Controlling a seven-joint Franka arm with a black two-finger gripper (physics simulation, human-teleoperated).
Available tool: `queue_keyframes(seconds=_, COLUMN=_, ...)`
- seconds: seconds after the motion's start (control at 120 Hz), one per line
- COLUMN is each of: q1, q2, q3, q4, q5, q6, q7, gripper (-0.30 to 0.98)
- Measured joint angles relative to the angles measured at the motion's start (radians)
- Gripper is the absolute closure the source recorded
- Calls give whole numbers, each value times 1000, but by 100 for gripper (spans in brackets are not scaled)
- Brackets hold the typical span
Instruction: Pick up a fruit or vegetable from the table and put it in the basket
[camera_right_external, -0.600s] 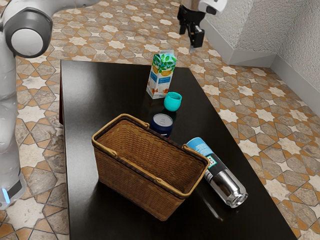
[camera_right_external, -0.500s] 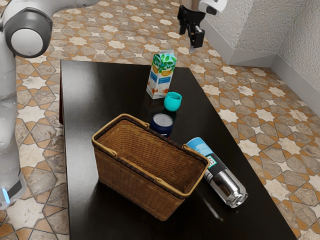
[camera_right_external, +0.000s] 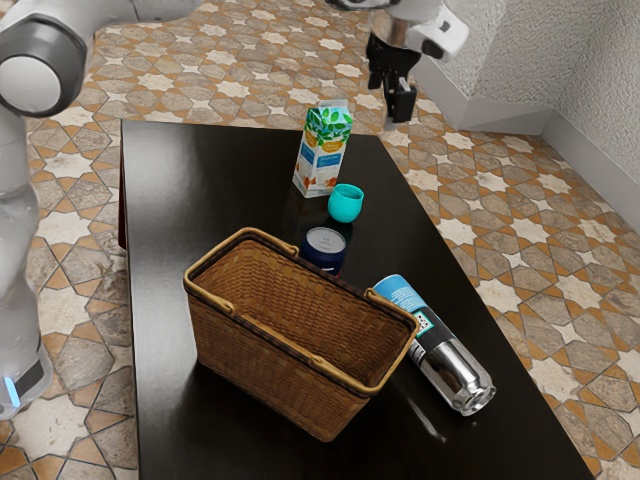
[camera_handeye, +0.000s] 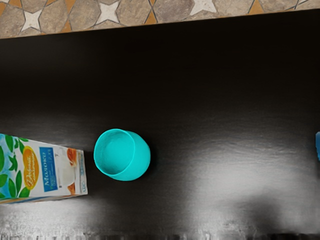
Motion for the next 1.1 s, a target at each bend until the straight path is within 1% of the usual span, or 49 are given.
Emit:
queue_keyframes(seconds=0.05, q1=-26, q2=2, q3=-1, q4=-42, q5=-1, q6=-40, q7=-4, gripper=0)
queue_keyframes(seconds=0.183, q1=-102, q2=27, q3=5, q4=-68, q5=-42, q6=-107, q7=-24, gripper=0)
queue_keyframes(seconds=0.258, q1=-123, q2=27, q3=11, q4=-70, q5=-15, q6=-124, q7=-18, gripper=0)
queue_keyframes(seconds=0.333, q1=-123, q2=27, q3=48, q4=-79, q5=2, q6=-100, q7=21, gripper=0)
queue_keyframes(seconds=0.358, q1=-119, q2=20, q3=67, q4=-87, q5=16, q6=-84, q7=34, gripper=0)
queue_keyframes(seconds=0.4, q1=-139, q2=-56, q3=126, q4=-183, q5=61, q6=-33, q7=54, gripper=0)
queue_keyframes(seconds=0.433, q1=-148, q2=-173, q3=163, q4=-330, q5=104, q6=16, q7=65, gripper=0)
queue_keyframes(seconds=0.483, q1=-63, q2=-326, q3=185, q4=-516, q5=141, q6=76, q7=77, gripper=0)
queue_keyframes(seconds=0.542, q1=57, q2=-411, q3=185, q4=-655, q5=114, q6=143, q7=98, gripper=0)
queue_keyframes(seconds=0.6, q1=100, q2=-432, q3=172, q4=-731, q5=81, q6=209, q7=124, gripper=0)
queue_keyframes(seconds=0.642, q1=117, q2=-435, q3=167, q4=-785, q5=37, q6=254, q7=138, gripper=0)
queue_keyframes(seconds=0.725, q1=121, q2=-434, q3=162, q4=-867, q5=-43, q6=325, q7=147, gripper=0)
queue_keyframes(seconds=0.867, q1=115, q2=-429, q3=147, q4=-908, q5=-157, q6=415, q7=170, gripper=0)
queue_keyframes(seconds=0.908, q1=119, q2=-403, q3=146, q4=-926, q5=-188, q6=453, q7=181, gripper=0)
queue_keyframes(seconds=0.983, q1=128, q2=-347, q3=146, q4=-937, q5=-228, q6=515, q7=201, gripper=0)
queue_keyframes(seconds=1.1, q1=135, q2=-293, q3=154, q4=-941, q5=-266, q6=582, q7=228, gripper=0)
